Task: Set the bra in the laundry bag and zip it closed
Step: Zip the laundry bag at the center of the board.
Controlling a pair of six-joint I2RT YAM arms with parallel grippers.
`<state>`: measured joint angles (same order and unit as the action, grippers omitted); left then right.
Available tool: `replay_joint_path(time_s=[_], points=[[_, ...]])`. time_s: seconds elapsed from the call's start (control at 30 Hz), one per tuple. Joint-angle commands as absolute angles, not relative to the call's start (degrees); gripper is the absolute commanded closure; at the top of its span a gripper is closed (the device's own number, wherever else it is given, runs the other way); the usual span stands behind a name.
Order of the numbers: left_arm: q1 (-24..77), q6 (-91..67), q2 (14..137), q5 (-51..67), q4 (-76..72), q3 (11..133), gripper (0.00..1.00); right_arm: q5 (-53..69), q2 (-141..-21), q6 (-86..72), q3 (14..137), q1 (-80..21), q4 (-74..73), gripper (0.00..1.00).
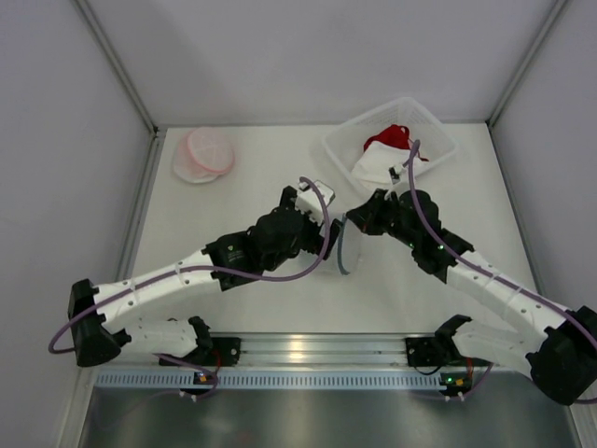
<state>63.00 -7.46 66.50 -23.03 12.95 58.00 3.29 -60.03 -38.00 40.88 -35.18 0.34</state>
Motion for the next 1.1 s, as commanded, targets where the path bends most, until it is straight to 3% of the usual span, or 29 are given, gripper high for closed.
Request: replay_joint_path(time_s=[0.0,0.17,0.43,0.53,0.57,0.7,1.07], points=[[62.93,-3.25,71.00,-22.33,11.69,63.01,0.05,2.73,-57.40,-38.05,41.14,-35.07,2.28,1.00],[62.93,-7.99,82.32,-20.48,13.97,69.95,0.09,0.26,-55.90,-40.69,40.08,-35.59,1.50,1.00],[63.02,-13.18,86.39,-19.15,15.21,72.42,0.16,-3.60,-55.37,-41.57,40.87,-35.68,-2.20,1.00],[63.02,-14.58,88.41,-23.88,15.38,71.99,0.39,-3.52,-55.20,-41.49,40.78,-35.68,-2.11,1.00],[63.02,-15.02,88.94,-24.60,15.38,71.72,0.62,-3.60,-55.02,-41.48,40.78,-35.68,-2.11,1.00],[63.02,-17.04,86.76,-25.40,15.12,68.66,1.00,-5.96,-54.76,-41.66,40.96,-35.68,-3.95,1.00],[63.02,-16.70,60.50,-21.09,3.78,47.03,1.00,-9.58,-57.13,-39.90,41.14,-34.72,-4.14,1.00]])
